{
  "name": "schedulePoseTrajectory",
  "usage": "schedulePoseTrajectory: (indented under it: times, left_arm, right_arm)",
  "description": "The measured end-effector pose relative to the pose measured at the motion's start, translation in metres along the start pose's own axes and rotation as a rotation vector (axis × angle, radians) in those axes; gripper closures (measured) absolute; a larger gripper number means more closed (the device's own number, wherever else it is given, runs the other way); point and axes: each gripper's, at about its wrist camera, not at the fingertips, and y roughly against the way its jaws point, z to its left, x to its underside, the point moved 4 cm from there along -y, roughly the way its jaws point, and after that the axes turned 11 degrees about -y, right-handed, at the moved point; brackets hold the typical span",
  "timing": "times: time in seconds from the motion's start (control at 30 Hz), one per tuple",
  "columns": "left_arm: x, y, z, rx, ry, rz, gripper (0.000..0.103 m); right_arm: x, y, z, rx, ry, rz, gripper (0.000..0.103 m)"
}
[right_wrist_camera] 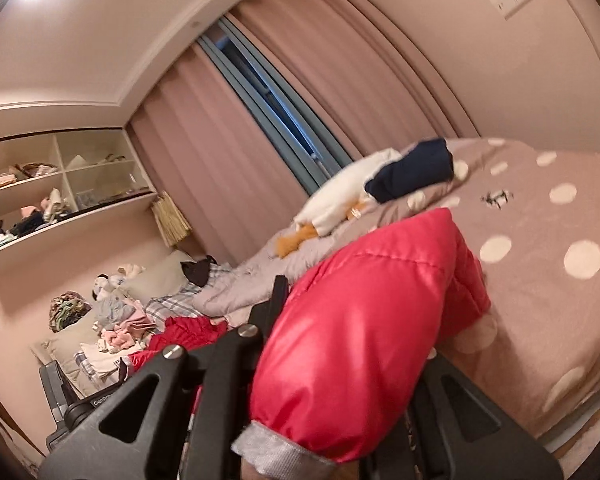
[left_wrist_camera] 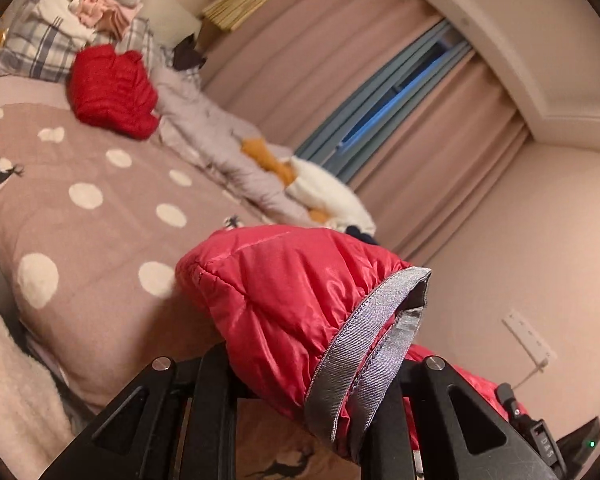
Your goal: Fold large clothes
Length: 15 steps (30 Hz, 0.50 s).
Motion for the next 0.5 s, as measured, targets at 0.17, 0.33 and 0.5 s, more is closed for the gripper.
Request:
schedulePoseTrajectory:
  times: [0.17, 0.33, 0.5]
  left_arm:
    - [-0.001, -0.031, -0.002, -0.034, -0.002, 0.015, 0.085]
    - [-0.015, -0.086, -0.002, -0.038, -0.005, 0.042, 0.085]
    - [-0.028, -0.195, -0.004, -0.154, -0.124, 0.175, 0.085]
  right_arm:
    - [-0.004, -0.016, -0.009, 0.042, 0.036, 0.006, 0.088]
    - [-0.011, -0.060, -0.027, 0.094, 0.002, 0.065, 0.086]
    - [-0.022, -0.146, -0.038, 0.195, 0.066, 0.087, 0.079]
